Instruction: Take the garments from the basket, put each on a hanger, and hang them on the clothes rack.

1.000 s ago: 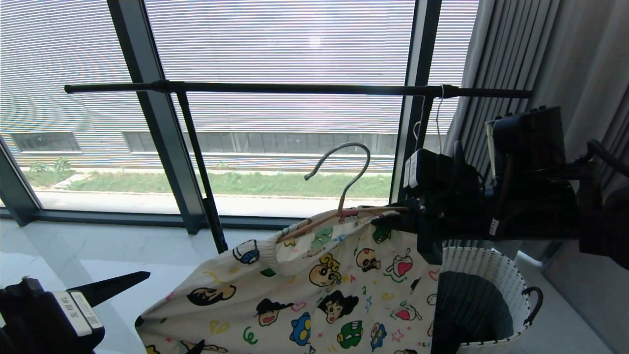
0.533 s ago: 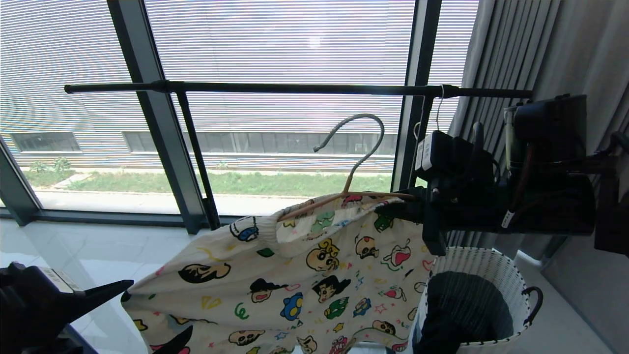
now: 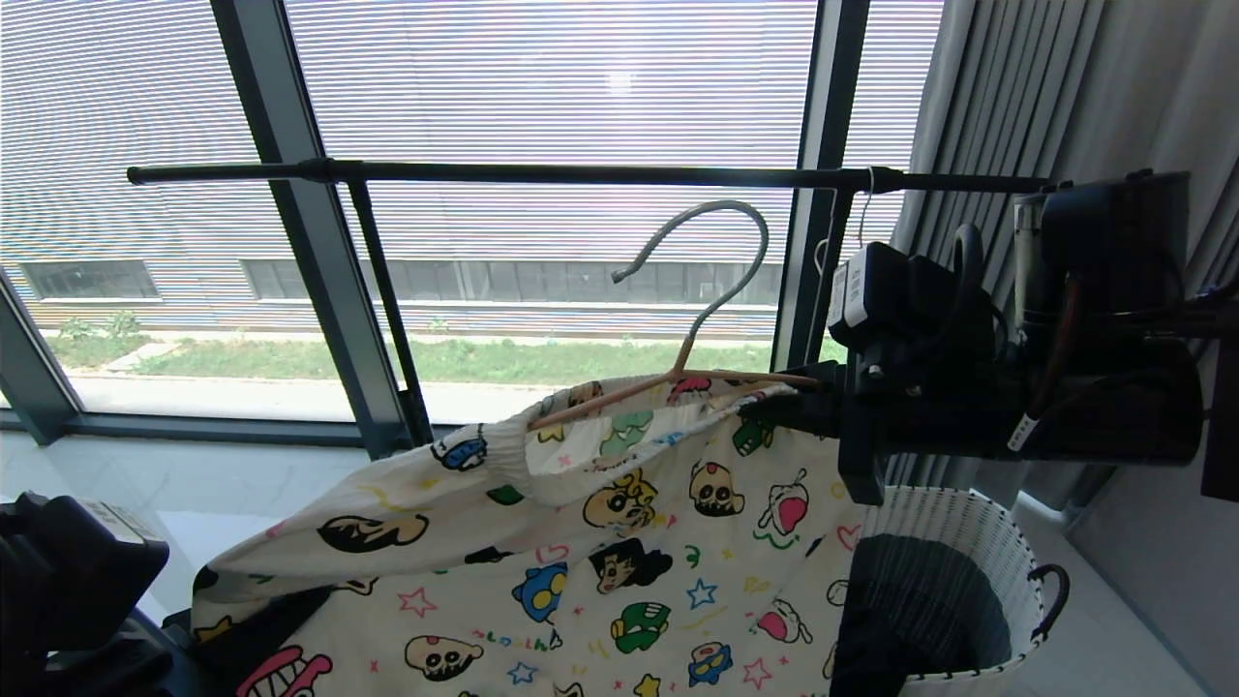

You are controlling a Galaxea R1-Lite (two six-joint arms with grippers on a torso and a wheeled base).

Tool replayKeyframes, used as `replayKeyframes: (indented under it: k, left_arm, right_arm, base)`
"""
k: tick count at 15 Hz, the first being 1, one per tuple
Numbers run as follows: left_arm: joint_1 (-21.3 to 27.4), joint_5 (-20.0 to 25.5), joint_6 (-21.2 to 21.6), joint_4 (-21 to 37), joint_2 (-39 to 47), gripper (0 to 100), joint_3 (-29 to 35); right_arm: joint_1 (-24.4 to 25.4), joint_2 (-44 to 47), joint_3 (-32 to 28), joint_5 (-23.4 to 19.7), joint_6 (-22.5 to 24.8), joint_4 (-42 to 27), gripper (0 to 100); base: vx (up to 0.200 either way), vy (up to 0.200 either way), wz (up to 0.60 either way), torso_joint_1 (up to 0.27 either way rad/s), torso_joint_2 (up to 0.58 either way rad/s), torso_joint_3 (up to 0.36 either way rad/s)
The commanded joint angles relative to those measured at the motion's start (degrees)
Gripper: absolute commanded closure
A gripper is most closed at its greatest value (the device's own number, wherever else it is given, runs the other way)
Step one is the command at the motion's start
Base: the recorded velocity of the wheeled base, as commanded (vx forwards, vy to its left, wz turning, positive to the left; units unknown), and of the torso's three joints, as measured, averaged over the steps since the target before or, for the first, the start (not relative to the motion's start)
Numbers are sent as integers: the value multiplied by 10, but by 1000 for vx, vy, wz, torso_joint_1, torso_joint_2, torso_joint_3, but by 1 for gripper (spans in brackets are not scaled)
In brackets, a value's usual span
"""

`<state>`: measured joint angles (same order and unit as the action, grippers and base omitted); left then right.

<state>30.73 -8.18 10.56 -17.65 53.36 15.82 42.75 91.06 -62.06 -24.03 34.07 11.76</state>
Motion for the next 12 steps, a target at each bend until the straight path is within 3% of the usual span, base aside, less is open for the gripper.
replayKeyframes:
  k: [1,4,10,11,12]
  left_arm:
    - [-9,-10,3,0,10,100,-12]
    - [-40,-25,6,0,8,100,-21]
    - [-44,-25,35,0,8,100,-21]
    - [-44,-25,37,0,8,0,-20]
    - [-44,-25,37,0,8,0,-18]
  right_arm:
    - [-5,-1,1,3,-9,0,100]
    - [-10,0,0,8,-27,1,100]
    - [-11,0,0,9,-37,1,100]
    - [-11,-1,0,9,-37,1,100]
    - [-11,-1,0,9,-37,1,100]
  base:
    - [0,0,0,0,0,0]
    - [0,0,0,0,0,0]
    - [0,0,0,0,0,0]
    - [0,0,0,0,0,0]
    - [0,0,0,0,0,0]
